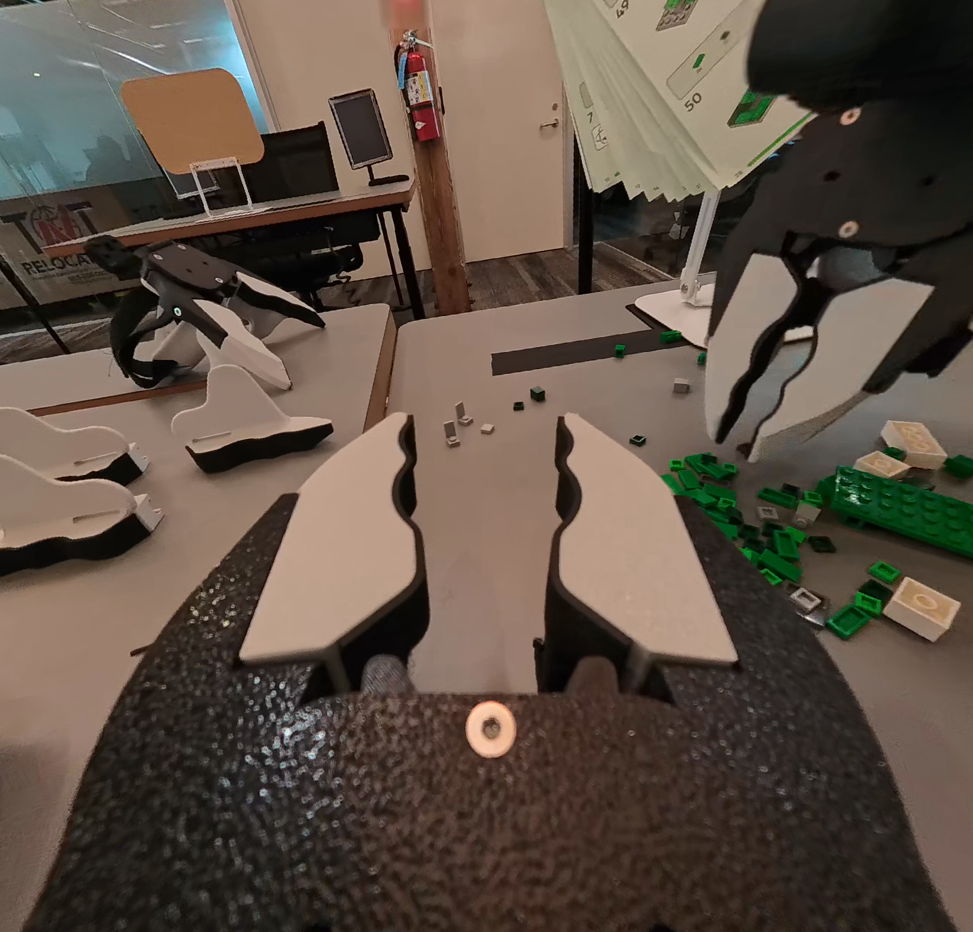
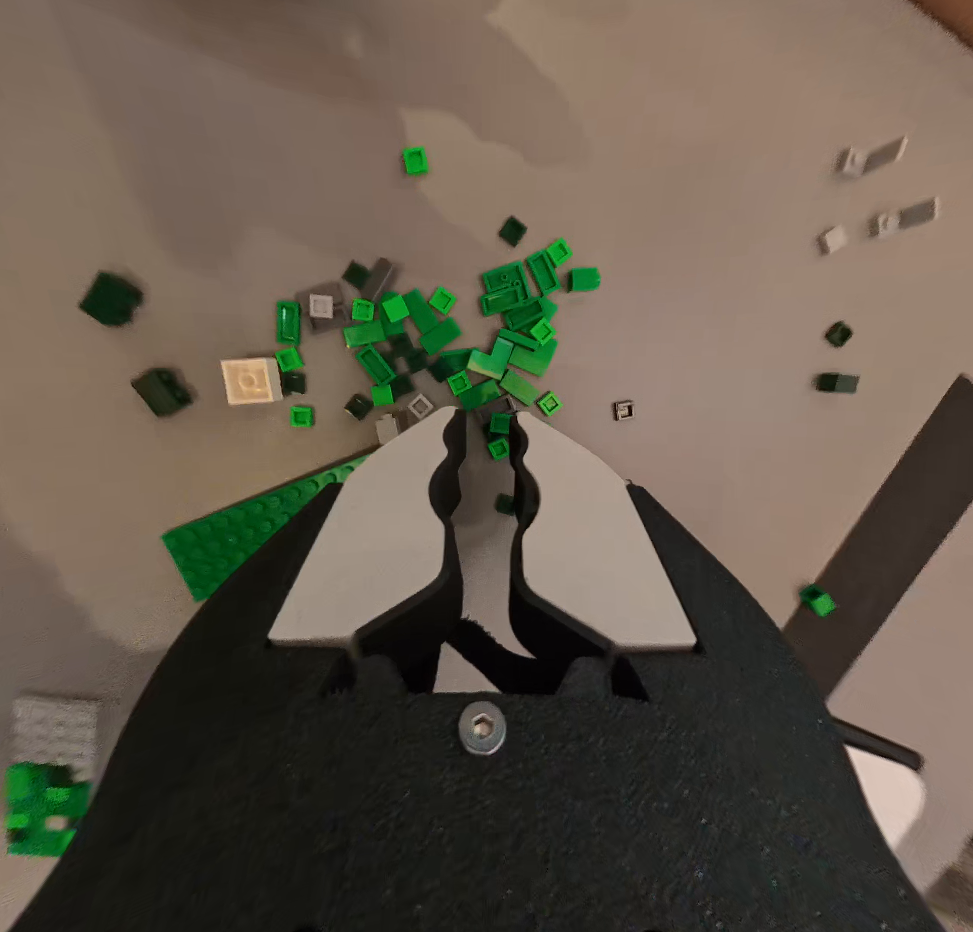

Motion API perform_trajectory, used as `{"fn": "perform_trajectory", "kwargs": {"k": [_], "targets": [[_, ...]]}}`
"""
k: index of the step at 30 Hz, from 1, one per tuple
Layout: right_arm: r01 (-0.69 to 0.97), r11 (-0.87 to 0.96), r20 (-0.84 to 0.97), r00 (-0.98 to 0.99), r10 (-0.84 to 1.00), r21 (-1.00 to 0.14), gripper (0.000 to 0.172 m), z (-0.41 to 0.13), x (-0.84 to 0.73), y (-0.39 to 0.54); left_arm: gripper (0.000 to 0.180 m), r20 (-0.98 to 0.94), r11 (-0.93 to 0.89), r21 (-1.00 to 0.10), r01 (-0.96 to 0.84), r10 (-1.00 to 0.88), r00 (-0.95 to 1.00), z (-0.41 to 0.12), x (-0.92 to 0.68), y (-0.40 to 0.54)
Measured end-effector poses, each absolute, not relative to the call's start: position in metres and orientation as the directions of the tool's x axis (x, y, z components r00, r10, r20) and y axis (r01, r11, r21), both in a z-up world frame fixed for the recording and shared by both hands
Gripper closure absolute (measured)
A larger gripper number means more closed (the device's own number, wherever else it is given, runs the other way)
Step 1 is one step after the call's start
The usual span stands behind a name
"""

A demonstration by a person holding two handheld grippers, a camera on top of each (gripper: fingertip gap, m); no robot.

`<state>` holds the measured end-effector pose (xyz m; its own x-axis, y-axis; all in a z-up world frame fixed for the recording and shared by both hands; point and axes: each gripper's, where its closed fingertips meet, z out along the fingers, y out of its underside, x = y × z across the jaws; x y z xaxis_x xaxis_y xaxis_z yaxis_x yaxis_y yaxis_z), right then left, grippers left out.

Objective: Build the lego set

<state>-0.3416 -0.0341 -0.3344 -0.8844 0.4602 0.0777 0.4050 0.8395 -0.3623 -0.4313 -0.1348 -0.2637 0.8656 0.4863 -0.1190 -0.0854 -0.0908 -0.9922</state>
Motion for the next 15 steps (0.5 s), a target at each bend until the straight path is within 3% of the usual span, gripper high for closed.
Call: {"fn": "perform_trajectory", "kwargs": {"k": [2,6,15], "targets": [[0.396,0.847,0.083,-0.889,0.45,-0.354,0.157,-0.337,-0.339,-0.037,0.13,-0.123,-0.096,-0.992,-0.087,0.482,0.867,-0.265,-0.43,-0.134],[0.52,0.773,-0.108,-0.848,0.519,-0.363,0.162,-0.338,-0.326,-0.046,0.131,-0.125,-0.1,-0.991,-0.087,0.48,0.868,-0.265,-0.43,-0.133],[0.483,0.83,-0.065,-0.872,0.486,-0.279,0.172,-0.356,-0.321,-0.04,0.132,-0.114,-0.092,-0.993,-0.079,0.481,0.869,-0.264,-0.43,-0.134]]}}
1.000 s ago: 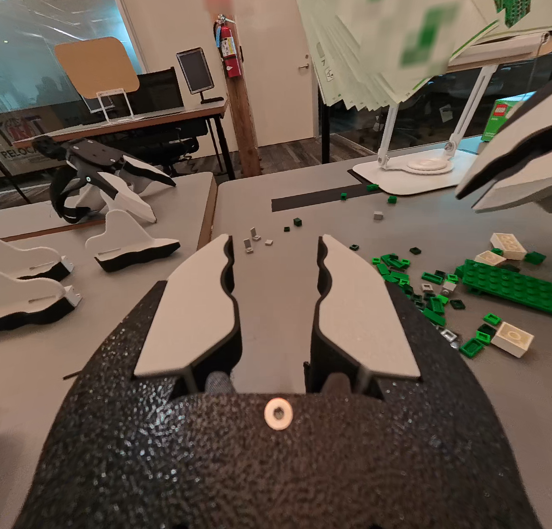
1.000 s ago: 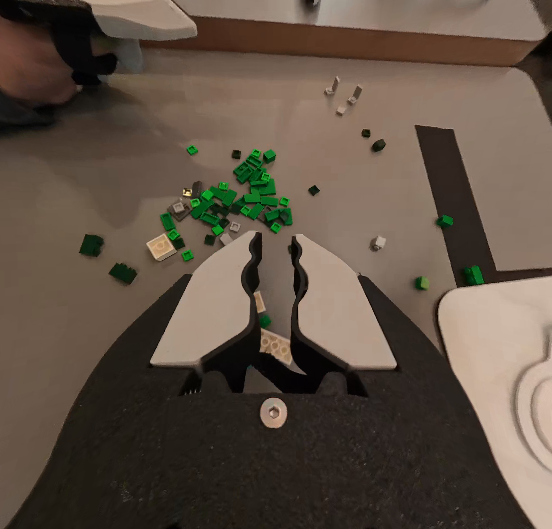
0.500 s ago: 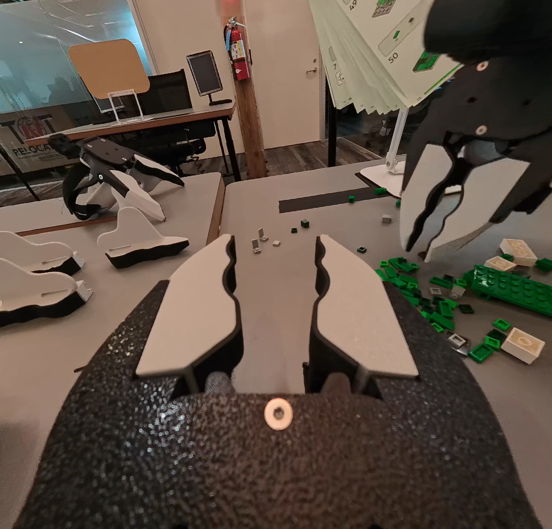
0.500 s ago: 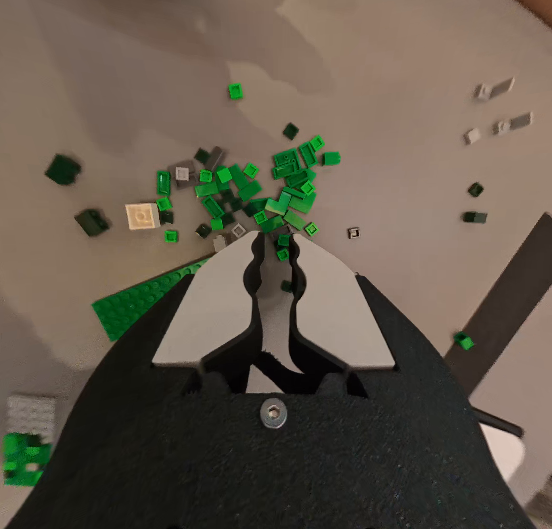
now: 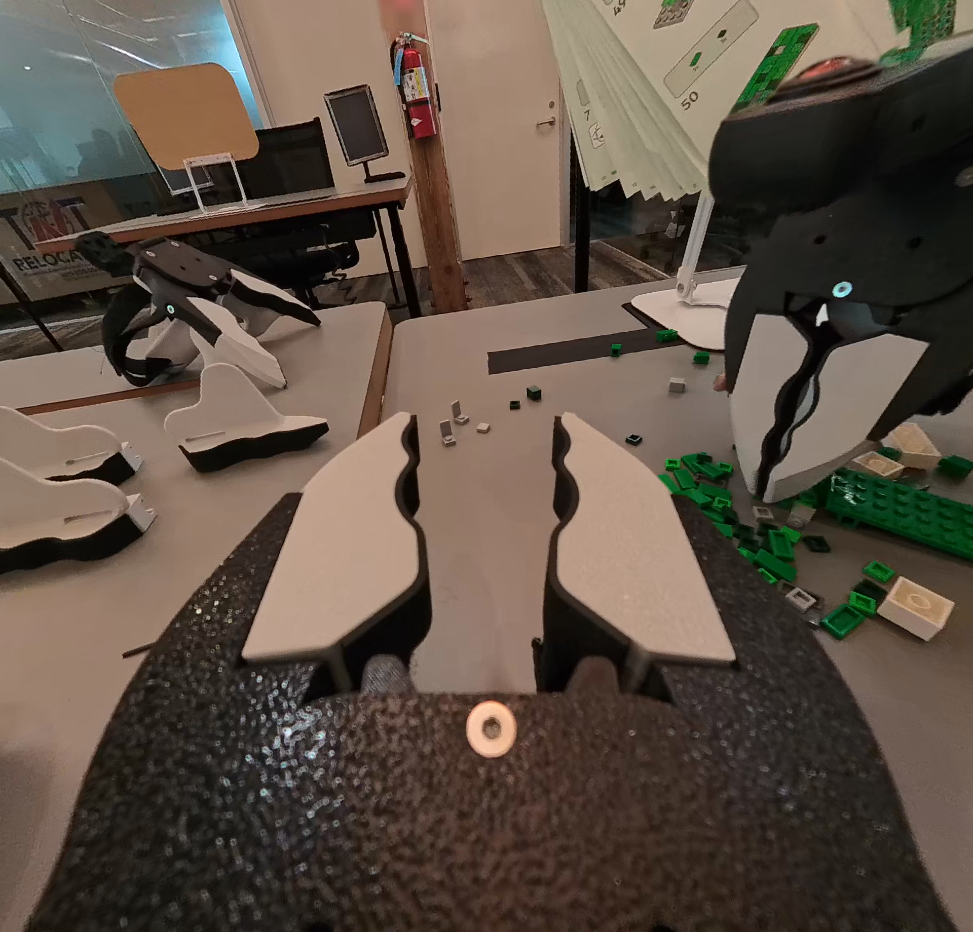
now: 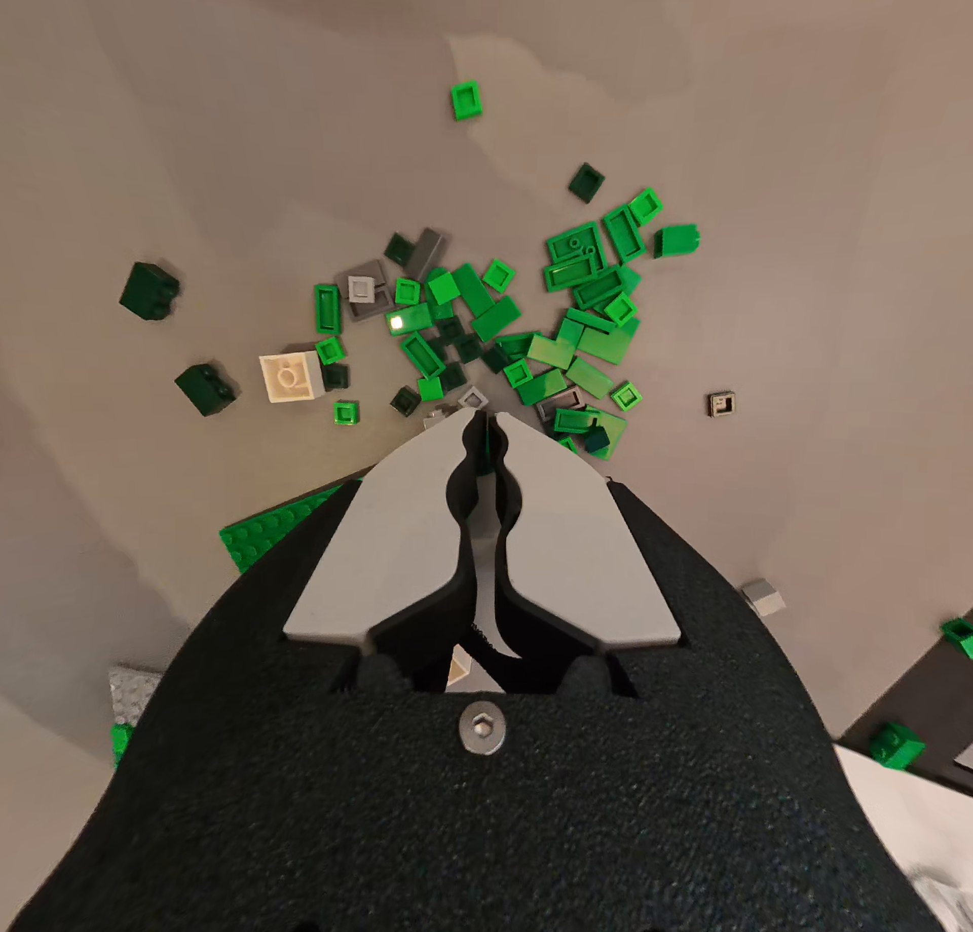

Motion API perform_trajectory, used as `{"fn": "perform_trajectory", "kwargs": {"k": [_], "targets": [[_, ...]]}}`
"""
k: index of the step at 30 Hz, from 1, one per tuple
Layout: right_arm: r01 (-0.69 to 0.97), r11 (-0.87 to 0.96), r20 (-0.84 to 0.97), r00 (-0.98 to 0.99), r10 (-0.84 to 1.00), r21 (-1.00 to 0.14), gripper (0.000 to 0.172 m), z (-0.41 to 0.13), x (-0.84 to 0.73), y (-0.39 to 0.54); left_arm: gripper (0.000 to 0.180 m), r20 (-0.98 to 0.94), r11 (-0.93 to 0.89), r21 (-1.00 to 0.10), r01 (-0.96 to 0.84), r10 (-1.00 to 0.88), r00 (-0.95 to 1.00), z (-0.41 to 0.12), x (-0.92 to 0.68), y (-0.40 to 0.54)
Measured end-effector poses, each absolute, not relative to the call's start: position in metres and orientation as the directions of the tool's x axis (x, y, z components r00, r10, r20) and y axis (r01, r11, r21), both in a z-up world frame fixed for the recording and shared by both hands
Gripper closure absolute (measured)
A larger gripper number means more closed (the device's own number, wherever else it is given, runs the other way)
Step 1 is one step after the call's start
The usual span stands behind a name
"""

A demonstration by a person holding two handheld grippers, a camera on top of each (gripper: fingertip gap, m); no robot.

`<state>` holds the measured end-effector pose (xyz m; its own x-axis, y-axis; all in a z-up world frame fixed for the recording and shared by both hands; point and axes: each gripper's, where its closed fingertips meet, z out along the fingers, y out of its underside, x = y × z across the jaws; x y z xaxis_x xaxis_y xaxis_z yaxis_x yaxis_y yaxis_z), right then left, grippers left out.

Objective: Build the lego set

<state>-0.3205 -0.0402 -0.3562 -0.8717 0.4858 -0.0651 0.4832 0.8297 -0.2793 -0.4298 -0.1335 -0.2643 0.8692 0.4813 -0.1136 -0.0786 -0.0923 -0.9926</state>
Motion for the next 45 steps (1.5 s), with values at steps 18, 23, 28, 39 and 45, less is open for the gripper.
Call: {"fn": "perform_trajectory", "kwargs": {"k": [18,23,28,39,45], "targets": [[-0.161,0.986,0.163,-0.975,-0.153,-0.037,0.163,-0.354,-0.364,-0.032,0.133,-0.119,-0.098,-0.992,-0.081,0.484,0.867,-0.264,-0.431,-0.134],[-0.18,0.983,0.094,-0.98,-0.176,-0.027,0.164,-0.36,-0.362,-0.032,0.133,-0.116,-0.098,-0.992,-0.078,0.481,0.869,-0.265,-0.43,-0.134],[-0.207,0.978,0.09,-0.975,-0.205,-0.009,0.165,-0.361,-0.364,-0.032,0.133,-0.12,-0.107,-0.991,-0.078,0.477,0.871,-0.266,-0.43,-0.133],[-0.238,0.971,0.117,-0.965,-0.236,-0.001,0.164,-0.36,-0.369,-0.031,0.133,-0.11,-0.109,-0.992,-0.066,0.476,0.873,-0.268,-0.431,-0.132],[-0.225,0.974,0.084,-0.97,-0.226,0.017,0.164,-0.36,-0.366,-0.03,0.133,-0.099,-0.104,-0.993,-0.055,0.477,0.873,-0.268,-0.431,-0.133]]}}
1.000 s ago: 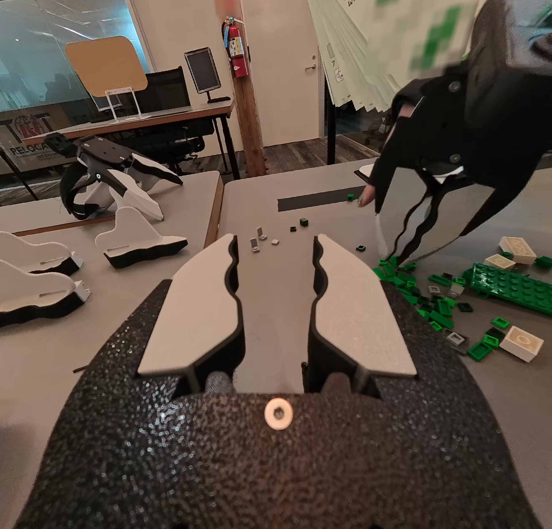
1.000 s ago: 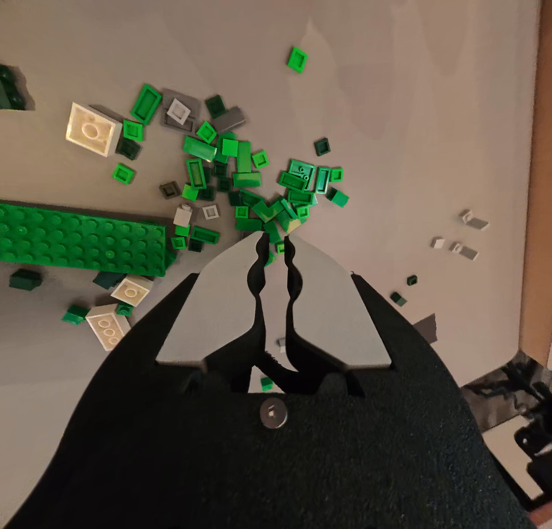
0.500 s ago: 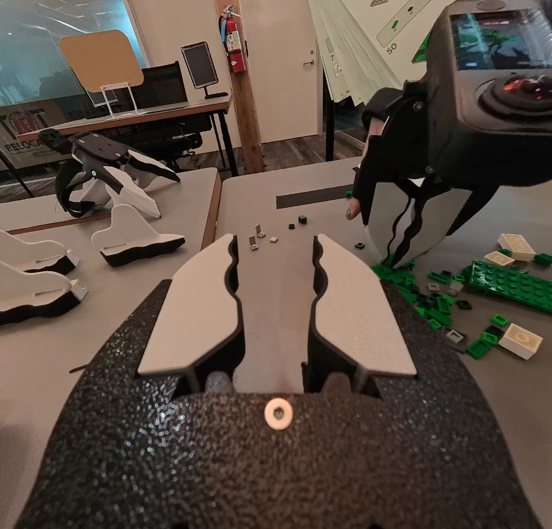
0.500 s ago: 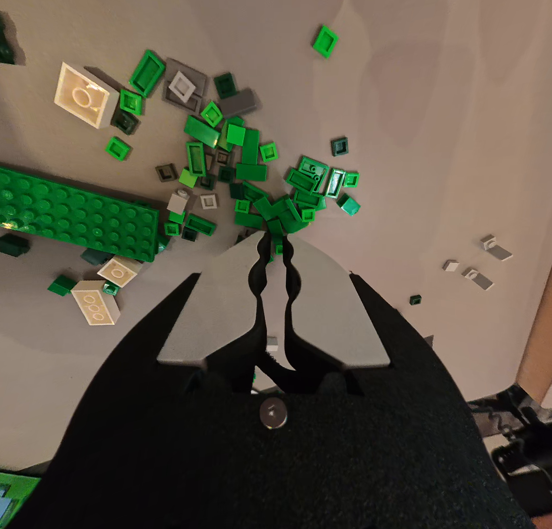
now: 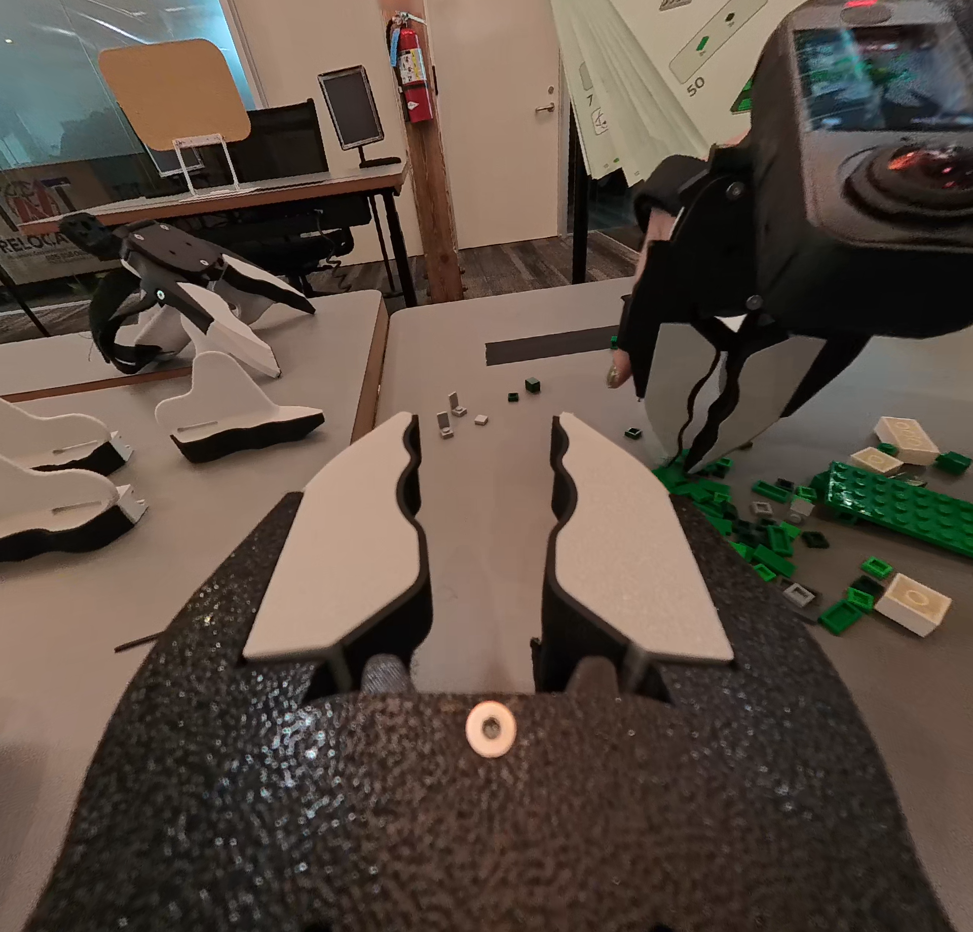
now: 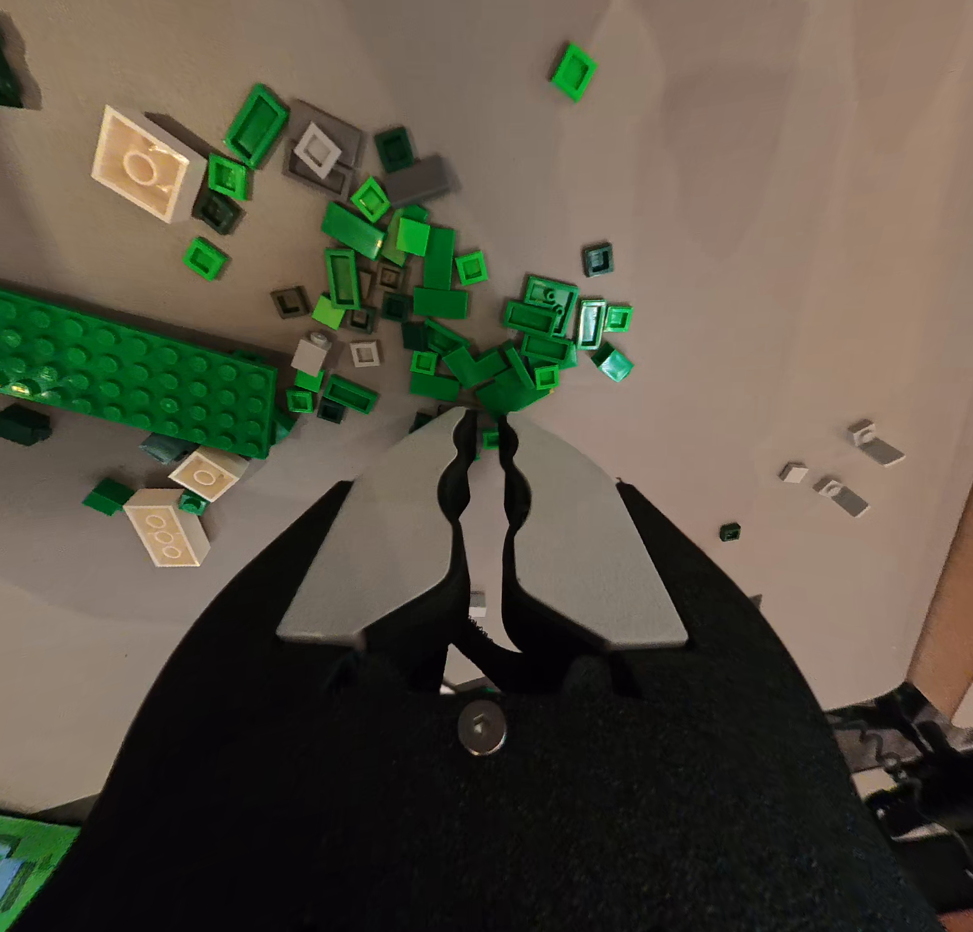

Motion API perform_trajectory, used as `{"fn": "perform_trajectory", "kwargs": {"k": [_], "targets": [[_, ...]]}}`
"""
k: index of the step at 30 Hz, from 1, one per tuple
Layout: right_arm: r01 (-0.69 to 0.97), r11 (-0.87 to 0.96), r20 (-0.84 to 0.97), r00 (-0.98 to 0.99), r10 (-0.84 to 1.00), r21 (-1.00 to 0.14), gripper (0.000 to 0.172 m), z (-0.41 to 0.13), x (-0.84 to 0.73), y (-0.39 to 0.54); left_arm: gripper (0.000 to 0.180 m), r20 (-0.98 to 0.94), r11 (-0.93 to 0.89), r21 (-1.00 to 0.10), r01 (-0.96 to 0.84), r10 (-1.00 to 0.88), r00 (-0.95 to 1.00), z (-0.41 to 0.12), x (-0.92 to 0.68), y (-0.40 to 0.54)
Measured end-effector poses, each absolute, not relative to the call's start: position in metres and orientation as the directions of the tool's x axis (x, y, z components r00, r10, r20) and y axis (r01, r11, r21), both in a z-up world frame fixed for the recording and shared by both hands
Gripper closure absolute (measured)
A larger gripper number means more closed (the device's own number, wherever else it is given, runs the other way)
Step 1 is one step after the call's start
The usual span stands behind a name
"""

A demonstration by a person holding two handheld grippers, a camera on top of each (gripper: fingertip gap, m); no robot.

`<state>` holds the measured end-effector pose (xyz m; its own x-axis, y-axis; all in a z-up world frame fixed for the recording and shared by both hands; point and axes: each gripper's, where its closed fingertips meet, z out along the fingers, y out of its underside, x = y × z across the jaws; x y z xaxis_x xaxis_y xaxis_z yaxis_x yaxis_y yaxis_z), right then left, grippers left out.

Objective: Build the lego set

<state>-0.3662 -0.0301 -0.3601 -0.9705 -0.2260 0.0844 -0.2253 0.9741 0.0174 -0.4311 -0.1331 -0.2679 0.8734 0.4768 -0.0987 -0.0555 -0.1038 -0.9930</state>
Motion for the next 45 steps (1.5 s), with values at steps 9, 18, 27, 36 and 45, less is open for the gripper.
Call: {"fn": "perform_trajectory", "kwargs": {"k": [9,18,27,36,45], "targets": [[-0.173,0.985,0.077,-0.982,-0.173,-0.004,0.163,-0.358,-0.355,-0.029,0.133,-0.086,-0.096,-0.994,-0.046,0.472,0.877,-0.268,-0.431,-0.132],[-0.193,0.981,0.143,-0.972,-0.187,-0.032,0.161,-0.358,-0.371,-0.027,0.134,-0.073,-0.089,-0.995,-0.034,0.475,0.877,-0.268,-0.432,-0.133],[-0.163,0.986,0.099,-0.982,-0.159,-0.031,0.161,-0.361,-0.365,-0.027,0.134,-0.063,-0.089,-0.996,-0.024,0.471,0.88,-0.269,-0.432,-0.132],[-0.209,0.977,0.138,-0.97,-0.202,-0.04,0.162,-0.359,-0.366,-0.03,0.134,-0.055,-0.086,-0.996,-0.017,0.467,0.882,-0.27,-0.432,-0.131],[-0.185,0.981,0.127,-0.976,-0.176,-0.065,0.172,-0.36,-0.366,-0.036,0.134,-0.059,-0.09,-0.996,-0.019,0.468,0.882,-0.27,-0.432,-0.132]]}}
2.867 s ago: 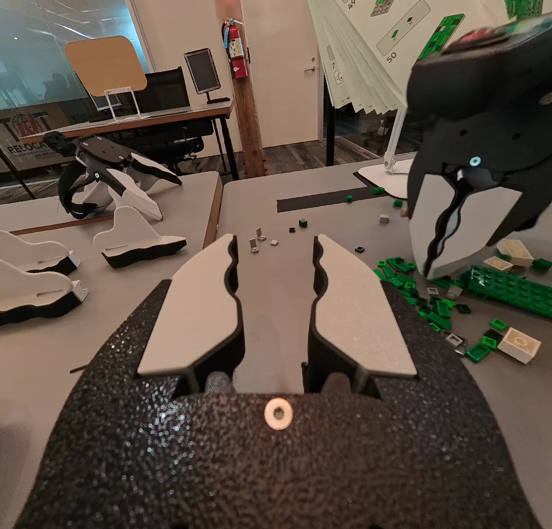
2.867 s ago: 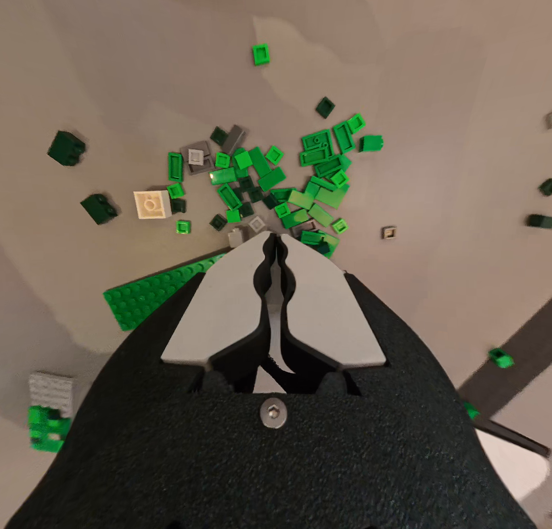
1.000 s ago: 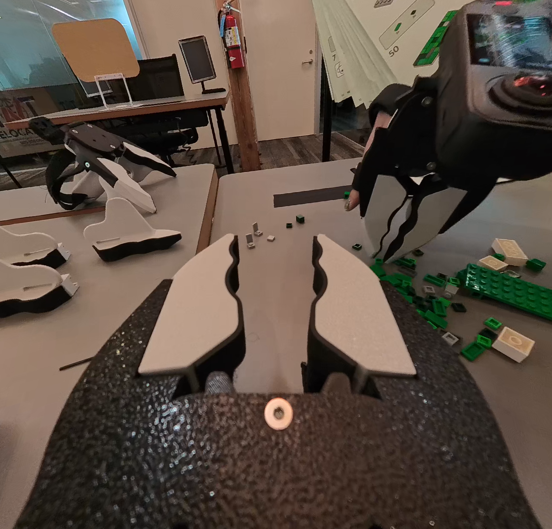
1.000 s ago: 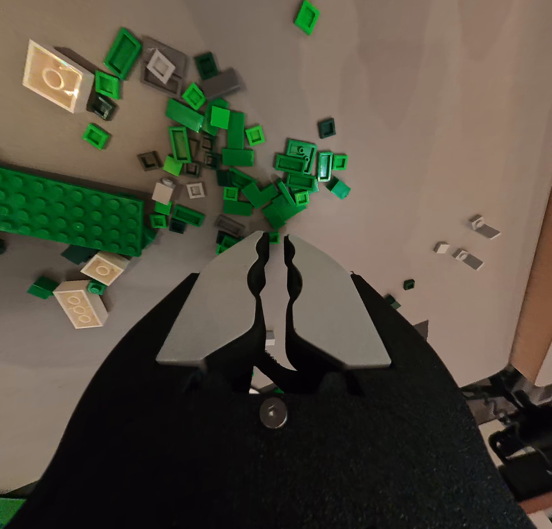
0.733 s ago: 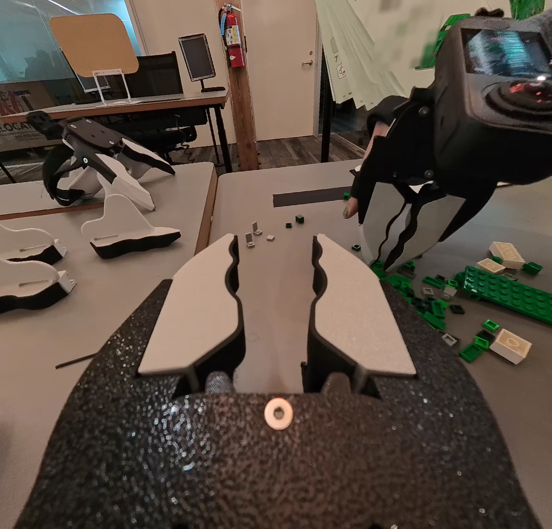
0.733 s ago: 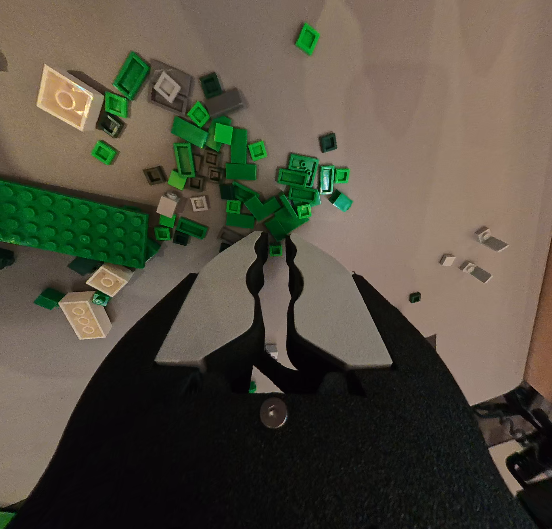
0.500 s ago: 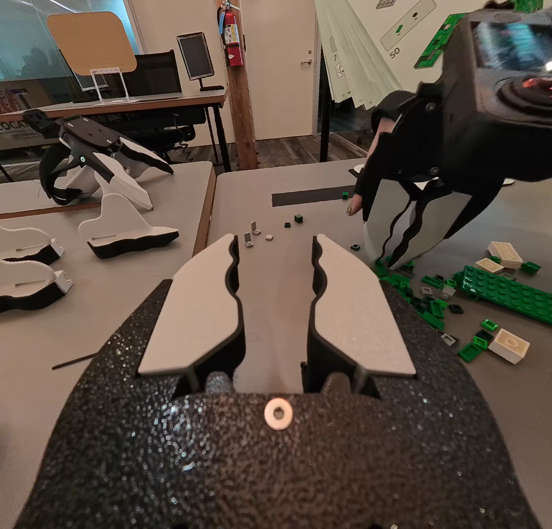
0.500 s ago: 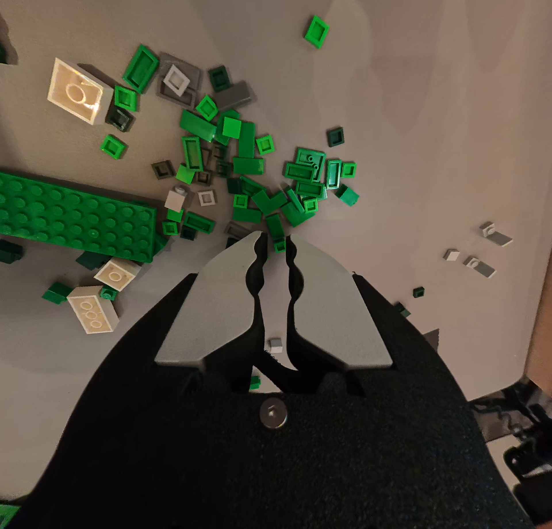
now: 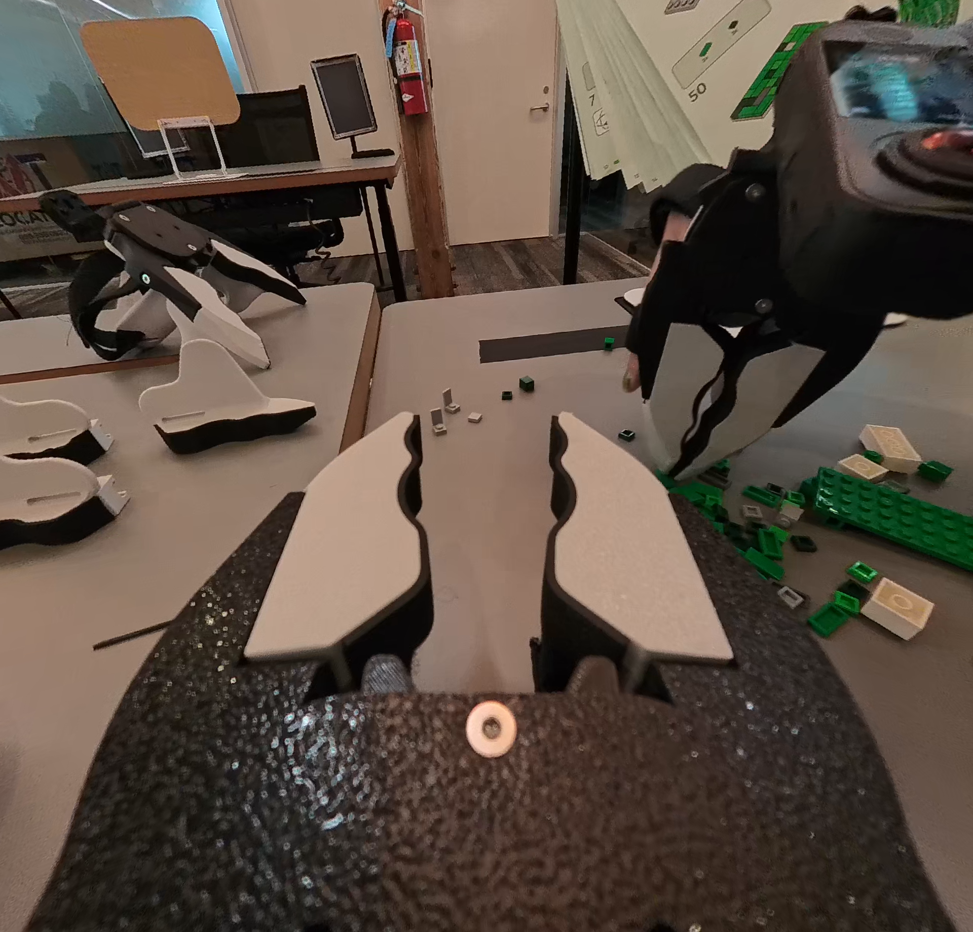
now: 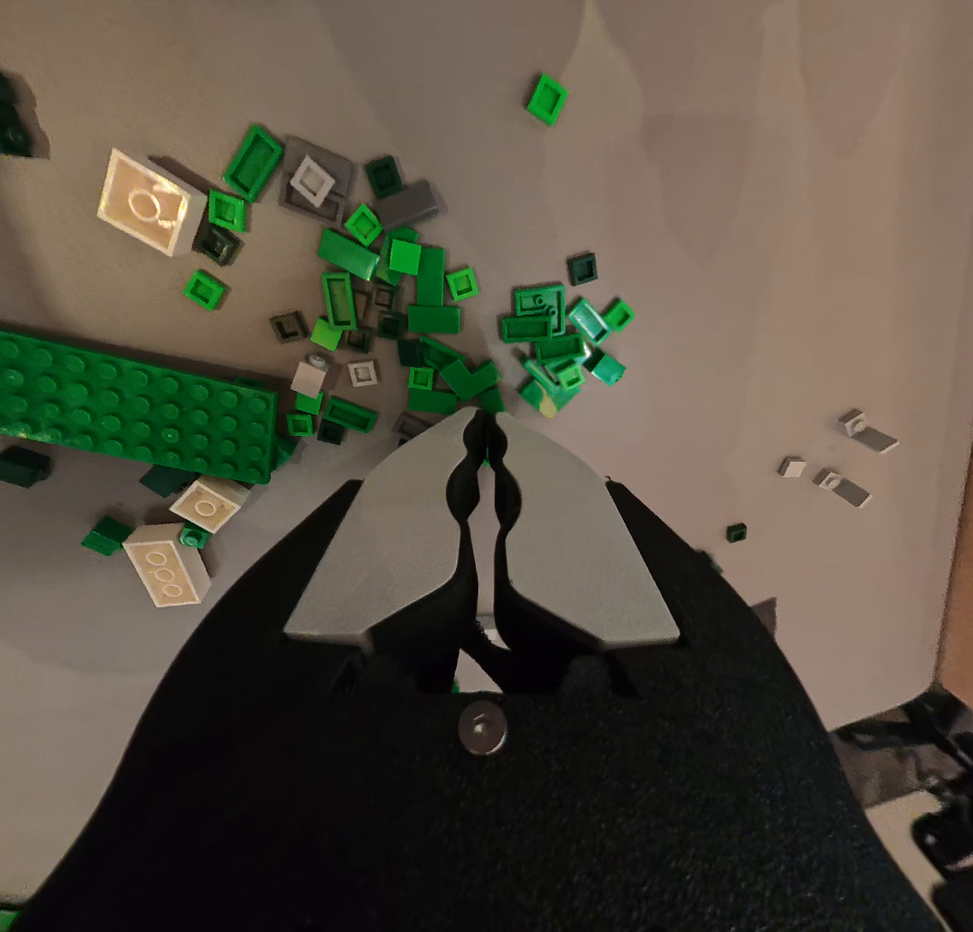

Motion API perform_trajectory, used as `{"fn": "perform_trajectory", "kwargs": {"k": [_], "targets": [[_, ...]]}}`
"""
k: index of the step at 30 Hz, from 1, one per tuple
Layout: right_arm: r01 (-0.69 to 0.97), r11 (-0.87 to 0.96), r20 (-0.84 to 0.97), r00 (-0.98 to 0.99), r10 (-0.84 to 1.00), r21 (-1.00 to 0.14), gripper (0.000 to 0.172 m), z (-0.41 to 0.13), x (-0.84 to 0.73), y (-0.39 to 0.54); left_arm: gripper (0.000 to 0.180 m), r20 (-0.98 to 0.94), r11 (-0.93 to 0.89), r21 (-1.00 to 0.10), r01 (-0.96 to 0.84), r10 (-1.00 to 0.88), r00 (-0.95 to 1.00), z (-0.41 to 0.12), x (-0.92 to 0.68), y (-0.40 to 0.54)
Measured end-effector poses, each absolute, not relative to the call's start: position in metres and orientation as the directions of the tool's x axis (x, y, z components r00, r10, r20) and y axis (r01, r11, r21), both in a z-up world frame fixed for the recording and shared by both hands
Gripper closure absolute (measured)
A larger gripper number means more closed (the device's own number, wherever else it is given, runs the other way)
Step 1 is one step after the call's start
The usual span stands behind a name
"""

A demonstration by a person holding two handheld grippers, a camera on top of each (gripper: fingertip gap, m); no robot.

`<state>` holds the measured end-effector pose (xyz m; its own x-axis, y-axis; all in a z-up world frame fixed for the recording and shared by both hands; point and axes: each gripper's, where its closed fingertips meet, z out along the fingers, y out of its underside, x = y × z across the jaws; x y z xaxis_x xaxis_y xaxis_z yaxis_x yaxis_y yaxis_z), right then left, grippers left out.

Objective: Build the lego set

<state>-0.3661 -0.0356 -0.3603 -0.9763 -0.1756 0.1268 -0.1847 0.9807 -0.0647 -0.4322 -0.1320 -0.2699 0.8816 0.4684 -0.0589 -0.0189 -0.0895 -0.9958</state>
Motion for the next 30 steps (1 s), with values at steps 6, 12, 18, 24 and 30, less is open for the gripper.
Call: {"fn": "perform_trajectory", "kwargs": {"k": [6,12,18,24,30], "targets": [[-0.056,0.985,0.196,-0.98,-0.023,-0.162,0.172,-0.34,-0.355,-0.034,0.132,-0.077,-0.087,-0.995,-0.043,0.444,0.893,-0.267,-0.426,-0.129],[-0.041,0.984,0.299,-0.954,0.013,-0.175,0.172,-0.328,-0.342,-0.025,0.13,-0.131,-0.113,-0.989,-0.092,0.411,0.902,-0.269,-0.415,-0.12],[-0.08,0.99,0.175,-0.983,-0.059,-0.119,0.159,-0.343,-0.357,-0.037,0.132,-0.16,-0.134,-0.984,-0.114,0.414,0.896,-0.27,-0.416,-0.121],[-0.193,0.978,0.134,-0.974,-0.182,-0.075,0.157,-0.352,-0.369,-0.042,0.132,-0.13,-0.115,-0.989,-0.089,0.422,0.897,-0.268,-0.42,-0.123],[-0.236,0.971,0.064,-0.97,-0.233,-0.047,0.16,-0.358,-0.367,-0.039,0.132,-0.109,-0.106,-0.992,-0.07,0.426,0.898,-0.269,-0.422,-0.124]]}}
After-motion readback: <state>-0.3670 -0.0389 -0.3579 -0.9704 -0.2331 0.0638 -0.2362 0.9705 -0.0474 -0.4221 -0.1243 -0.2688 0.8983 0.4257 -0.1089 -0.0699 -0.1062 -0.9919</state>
